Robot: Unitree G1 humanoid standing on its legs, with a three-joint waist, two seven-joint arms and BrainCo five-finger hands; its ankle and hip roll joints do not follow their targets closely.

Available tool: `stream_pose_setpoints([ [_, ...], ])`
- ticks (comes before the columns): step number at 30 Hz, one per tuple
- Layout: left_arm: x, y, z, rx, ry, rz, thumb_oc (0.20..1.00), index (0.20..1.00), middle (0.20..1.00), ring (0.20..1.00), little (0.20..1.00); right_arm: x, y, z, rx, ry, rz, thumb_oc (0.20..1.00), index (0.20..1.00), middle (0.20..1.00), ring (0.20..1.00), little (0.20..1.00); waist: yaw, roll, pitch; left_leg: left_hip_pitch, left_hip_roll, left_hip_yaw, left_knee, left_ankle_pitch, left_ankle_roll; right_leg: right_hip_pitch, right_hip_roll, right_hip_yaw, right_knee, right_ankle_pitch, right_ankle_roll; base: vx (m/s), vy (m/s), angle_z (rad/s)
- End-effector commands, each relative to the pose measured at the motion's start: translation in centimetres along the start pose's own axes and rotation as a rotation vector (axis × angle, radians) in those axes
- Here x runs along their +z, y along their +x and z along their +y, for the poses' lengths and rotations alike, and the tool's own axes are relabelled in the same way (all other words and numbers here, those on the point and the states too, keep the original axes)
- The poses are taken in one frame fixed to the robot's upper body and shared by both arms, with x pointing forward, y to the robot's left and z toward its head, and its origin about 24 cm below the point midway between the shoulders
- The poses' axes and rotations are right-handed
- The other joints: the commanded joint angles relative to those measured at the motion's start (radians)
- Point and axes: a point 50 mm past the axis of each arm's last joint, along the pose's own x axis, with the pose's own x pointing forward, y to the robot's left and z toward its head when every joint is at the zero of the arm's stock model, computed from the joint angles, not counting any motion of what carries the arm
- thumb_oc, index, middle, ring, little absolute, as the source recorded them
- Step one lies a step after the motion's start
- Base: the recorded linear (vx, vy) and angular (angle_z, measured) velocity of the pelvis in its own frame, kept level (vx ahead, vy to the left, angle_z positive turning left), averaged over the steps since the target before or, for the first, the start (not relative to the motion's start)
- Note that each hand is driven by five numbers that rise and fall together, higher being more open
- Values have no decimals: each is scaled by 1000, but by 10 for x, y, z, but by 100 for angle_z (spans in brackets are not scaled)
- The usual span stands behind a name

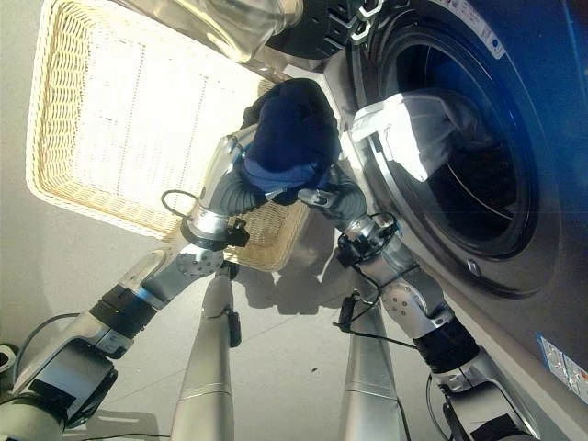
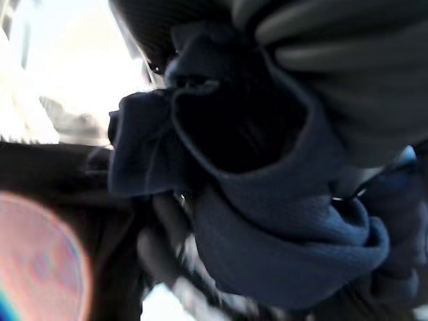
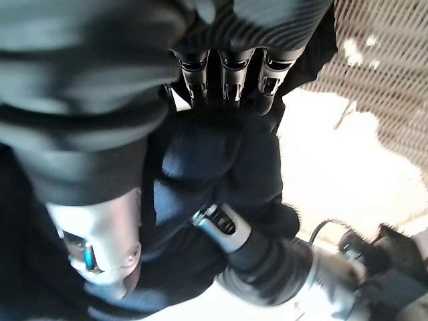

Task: Put the clothes into the washing machine.

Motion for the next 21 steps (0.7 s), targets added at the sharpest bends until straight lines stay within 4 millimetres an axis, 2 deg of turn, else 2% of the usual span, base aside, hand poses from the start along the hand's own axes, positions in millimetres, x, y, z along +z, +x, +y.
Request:
stream_pose_setpoints([
  [1, 28, 12, -2, -53, -105, -161, 200, 200, 200, 200, 200, 19, 4, 32, 193, 40, -114, 1000, 1000, 1000, 1000, 1000, -24, -2, -13, -36, -86, 3, 25, -2, 103, 43, 35, -83, -19, 33, 75, 0, 0, 0],
  [4, 30, 11, -8, -99, -126, -165, 200, 200, 200, 200, 200, 20, 4, 33, 203, 53, -128, 1000, 1000, 1000, 1000, 1000, -25, -2, -13, -37, -88, 3, 29, -3, 103, 42, 33, -83, -19, 36, 78, 0, 0, 0],
  [5, 32, 9, -11, -130, -134, -169, 200, 200, 200, 200, 200, 21, 3, 33, 209, 65, -138, 533, 533, 533, 533, 533, -26, -3, -13, -38, -87, 3, 29, -3, 103, 41, 33, -82, -20, 38, 80, 0, 0, 0],
  [6, 32, 9, -12, -135, -135, -170, 200, 200, 200, 200, 200, 21, 3, 33, 209, 67, -141, 429, 429, 429, 429, 429, -26, -3, -13, -38, -87, 2, 29, -3, 103, 40, 33, -82, -20, 38, 80, 0, 0, 0],
  [7, 33, 8, -13, -145, -135, -171, 200, 200, 200, 200, 200, 22, 3, 33, 209, 71, -146, 200, 200, 200, 200, 200, -27, -3, -13, -40, -87, 2, 30, -3, 103, 39, 32, -82, -19, 39, 80, 0, 0, 0],
  [14, 32, 6, -19, -170, -114, -158, 200, 200, 200, 200, 200, 22, 0, 29, 191, 107, -189, 200, 200, 200, 200, 200, -31, -5, -13, -45, -86, 5, 36, -6, 104, 33, 29, -80, -20, 43, 83, 0, 0, 0],
  [21, 29, 5, -16, -123, -73, -143, 200, 200, 200, 200, 200, 22, -2, 27, 170, 120, -199, 200, 200, 200, 200, 200, -30, -3, -13, -47, -86, 3, 37, -4, 104, 32, 27, -78, -21, 45, 84, 1, 1, 0],
])
